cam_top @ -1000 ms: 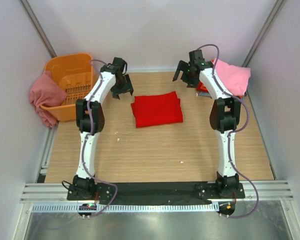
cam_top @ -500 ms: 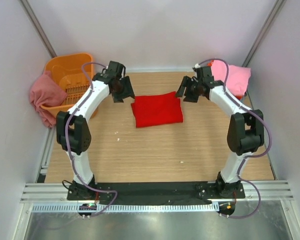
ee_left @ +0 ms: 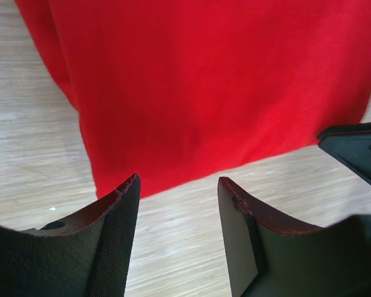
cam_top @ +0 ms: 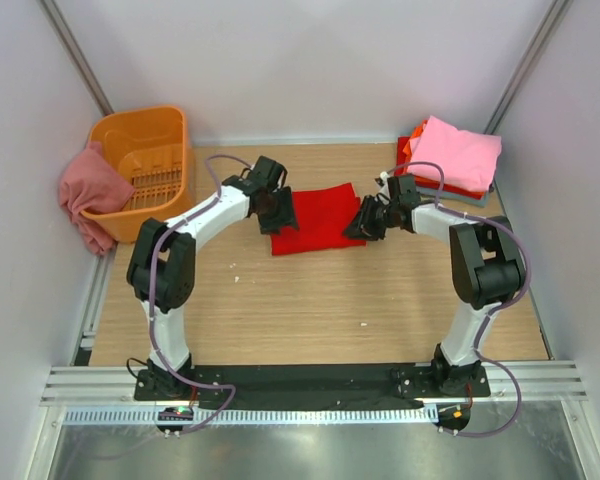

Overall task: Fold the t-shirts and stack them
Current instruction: Fold the tshirt

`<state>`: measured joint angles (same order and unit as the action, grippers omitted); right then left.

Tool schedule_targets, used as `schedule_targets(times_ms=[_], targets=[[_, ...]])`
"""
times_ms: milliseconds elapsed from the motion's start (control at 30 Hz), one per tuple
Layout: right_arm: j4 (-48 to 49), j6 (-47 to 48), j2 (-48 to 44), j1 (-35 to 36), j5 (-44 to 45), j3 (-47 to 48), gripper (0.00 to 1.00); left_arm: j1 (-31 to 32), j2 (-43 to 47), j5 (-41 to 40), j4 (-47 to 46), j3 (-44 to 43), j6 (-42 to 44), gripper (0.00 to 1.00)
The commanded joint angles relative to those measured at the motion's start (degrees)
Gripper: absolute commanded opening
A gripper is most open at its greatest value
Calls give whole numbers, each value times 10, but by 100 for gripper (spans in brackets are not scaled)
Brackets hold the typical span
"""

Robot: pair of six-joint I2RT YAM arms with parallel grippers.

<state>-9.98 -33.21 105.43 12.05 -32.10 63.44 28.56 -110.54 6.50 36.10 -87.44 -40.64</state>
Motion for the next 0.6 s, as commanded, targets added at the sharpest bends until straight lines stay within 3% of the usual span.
schedule_targets(times_ms=[0,333,500,567], targets=[[43,15,18,-7,-2,-47,30,-7,-16,5,-60,37,-13,54],[82,14,-41,-9,34,-198,27,-10,-16,-32,-103,169,6,50],[27,20,-138,-8,40,-213,27,-12,5,-56,-65,154,35,53],[-24,33,-174,-8,51,-192,34,-11,20,-61,-34,113,59,59]])
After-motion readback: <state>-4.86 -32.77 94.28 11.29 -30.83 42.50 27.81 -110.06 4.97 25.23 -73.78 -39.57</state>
